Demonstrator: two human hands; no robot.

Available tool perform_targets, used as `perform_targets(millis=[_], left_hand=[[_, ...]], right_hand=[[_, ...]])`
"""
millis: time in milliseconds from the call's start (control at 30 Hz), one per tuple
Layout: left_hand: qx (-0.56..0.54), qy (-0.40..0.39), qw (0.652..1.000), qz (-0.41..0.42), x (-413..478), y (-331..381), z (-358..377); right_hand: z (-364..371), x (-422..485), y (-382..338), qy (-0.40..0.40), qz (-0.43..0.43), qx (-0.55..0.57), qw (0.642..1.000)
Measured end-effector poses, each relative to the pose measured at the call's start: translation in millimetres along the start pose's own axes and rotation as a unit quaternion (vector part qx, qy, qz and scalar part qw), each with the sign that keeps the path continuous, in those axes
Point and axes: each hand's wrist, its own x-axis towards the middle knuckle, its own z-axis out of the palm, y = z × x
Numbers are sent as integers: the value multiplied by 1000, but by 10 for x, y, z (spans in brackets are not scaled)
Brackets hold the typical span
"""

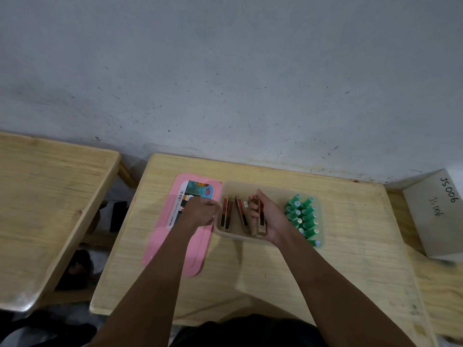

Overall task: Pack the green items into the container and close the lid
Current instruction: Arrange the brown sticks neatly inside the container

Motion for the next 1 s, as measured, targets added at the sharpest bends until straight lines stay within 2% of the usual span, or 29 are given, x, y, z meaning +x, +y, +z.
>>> perform_targets(millis=[67, 167, 267, 467, 600, 800, 933, 1000], left_hand=[[4, 3, 1000, 3, -5, -2, -1], [-2, 6, 1000, 1, -4, -10, 0], [3, 6, 1000, 3, -7, -9, 4], [19, 7, 1000, 7, -8, -6, 5], [24, 4, 1000, 10, 1, -19, -9], [29, 7, 999, 15, -9, -16, -14], [31, 12, 999, 14, 3, -23, -5], [30, 12, 999, 12, 11, -26, -2]], right_hand=[[23, -29, 12, 17, -4, -2, 1000], [34, -8, 46, 65, -50, -114, 990], [143, 1, 84, 101, -74, -156, 980], [366, 199, 108, 179, -143, -282, 932], [473, 300, 107, 207, -185, -410, 869], [515, 265, 223, 170, -221, -568, 774], [471, 232, 274, 159, -219, -611, 744], [428, 211, 292, 143, -186, -648, 725]])
